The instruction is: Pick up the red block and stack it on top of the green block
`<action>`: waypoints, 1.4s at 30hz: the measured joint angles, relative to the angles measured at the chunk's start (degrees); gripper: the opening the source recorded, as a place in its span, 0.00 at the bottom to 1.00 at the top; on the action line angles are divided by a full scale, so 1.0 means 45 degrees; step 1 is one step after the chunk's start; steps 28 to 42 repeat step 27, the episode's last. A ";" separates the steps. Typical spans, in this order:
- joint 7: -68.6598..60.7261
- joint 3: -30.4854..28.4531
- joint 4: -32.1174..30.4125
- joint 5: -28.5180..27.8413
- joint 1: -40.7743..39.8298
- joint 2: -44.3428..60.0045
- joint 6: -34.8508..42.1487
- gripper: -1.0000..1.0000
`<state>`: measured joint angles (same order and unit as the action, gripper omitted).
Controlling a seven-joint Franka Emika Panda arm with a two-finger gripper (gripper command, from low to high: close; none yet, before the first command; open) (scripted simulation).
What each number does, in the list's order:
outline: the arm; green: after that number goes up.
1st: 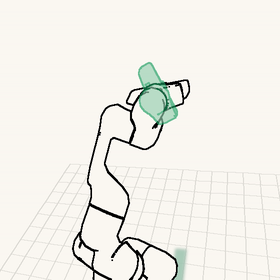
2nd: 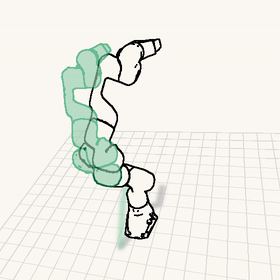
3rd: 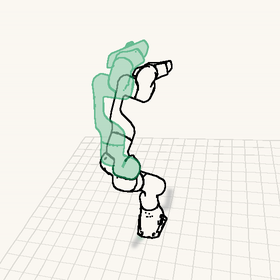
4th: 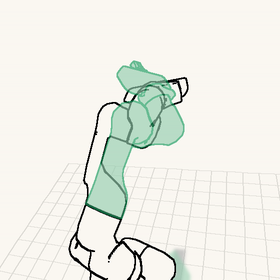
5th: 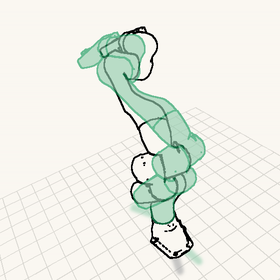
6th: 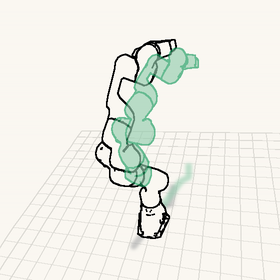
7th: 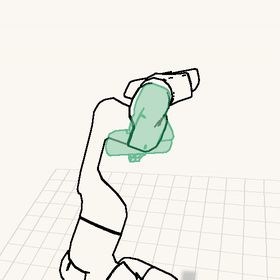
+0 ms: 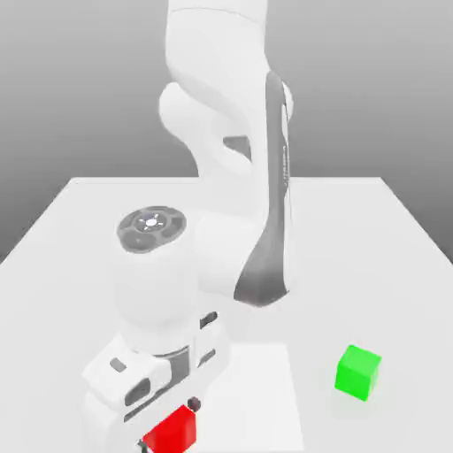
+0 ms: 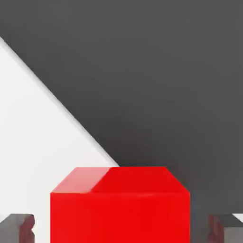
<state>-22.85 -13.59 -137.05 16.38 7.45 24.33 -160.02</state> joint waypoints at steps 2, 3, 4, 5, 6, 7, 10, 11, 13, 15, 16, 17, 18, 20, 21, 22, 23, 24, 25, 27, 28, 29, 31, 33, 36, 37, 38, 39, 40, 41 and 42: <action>0.0002 0.0000 0.0001 -0.0002 -0.0001 -0.0001 0.0024 0.00; -0.0056 0.0072 0.0022 0.0072 -0.0061 0.0113 -0.0070 0.00; 0.0023 -0.0034 -0.0010 -0.0040 0.0026 -0.0062 0.0059 0.00; 0.0180 -0.0213 -0.0068 -0.0259 0.0163 -0.0383 0.0305 0.00; 0.0380 -0.0410 -0.0141 -0.0531 0.0307 -0.0776 0.0608 0.00; 0.0596 -0.0604 -0.0221 -0.0825 0.0443 -0.1201 0.0940 0.00; 0.1267 -0.0638 -0.0661 -0.1546 0.1122 -0.2359 0.1705 0.00; 0.1499 -0.0390 -0.0901 -0.1708 0.1506 -0.2656 0.1792 0.00; 0.1973 0.0166 -0.1400 -0.2044 0.2259 -0.3237 0.1895 0.00; 0.2498 0.0795 -0.1931 -0.2441 0.3015 -0.3862 0.1952 0.00; 0.2789 0.1139 -0.2212 -0.2668 0.3529 -0.4201 0.1971 0.00; 0.3122 0.1561 -0.2517 -0.2925 0.4330 -0.4582 0.1988 0.00; 0.3503 0.1927 -0.2851 -0.3226 0.4963 -0.5018 0.2007 0.00; 0.3830 0.2056 -0.3159 -0.3458 0.6126 -0.5002 0.1591 0.00; 0.3821 0.1930 -0.3196 -0.3409 0.5871 -0.4699 0.1235 0.00; 0.3779 0.1918 -0.3205 -0.3332 0.5804 -0.4320 0.0841 0.00; 0.3732 0.1961 -0.3199 -0.3258 0.5738 -0.3903 0.0431 0.00; 0.3661 0.2010 -0.3187 -0.3154 0.5691 -0.3465 0.0004 0.00; 0.3616 0.2050 -0.3179 -0.3087 0.5652 -0.3161 -0.0290 1.00; 0.3616 0.2051 -0.3179 -0.3087 0.5653 -0.3161 -0.0289 1.00; 0.3616 0.2051 -0.3179 -0.3087 0.5653 -0.3161 -0.0289 1.00; 0.3616 0.2051 -0.3179 -0.3087 0.5653 -0.3161 -0.0289 1.00; 0.3616 0.2051 -0.3179 -0.3087 0.5653 -0.3161 -0.0289 1.00; 0.3616 0.2051 -0.3179 -0.3087 0.5653 -0.3161 -0.0289 1.00; 0.3616 0.2051 -0.3179 -0.3087 0.5653 -0.3161 -0.0289 1.00; 0.3616 0.2051 -0.3179 -0.3087 0.5653 -0.3161 -0.0289 1.00; 0.3616 0.2051 -0.3179 -0.3087 0.5653 -0.3161 -0.0289 1.00; 0.3616 0.2051 -0.3179 -0.3087 0.5653 -0.3161 -0.0289 1.00; 0.3616 0.2051 -0.3179 -0.3087 0.5653 -0.3161 -0.0289 1.00; 0.3616 0.2051 -0.3179 -0.3087 0.5653 -0.3161 -0.0289 1.00; 0.3616 0.2051 -0.3179 -0.3087 0.5653 -0.3161 -0.0289 1.00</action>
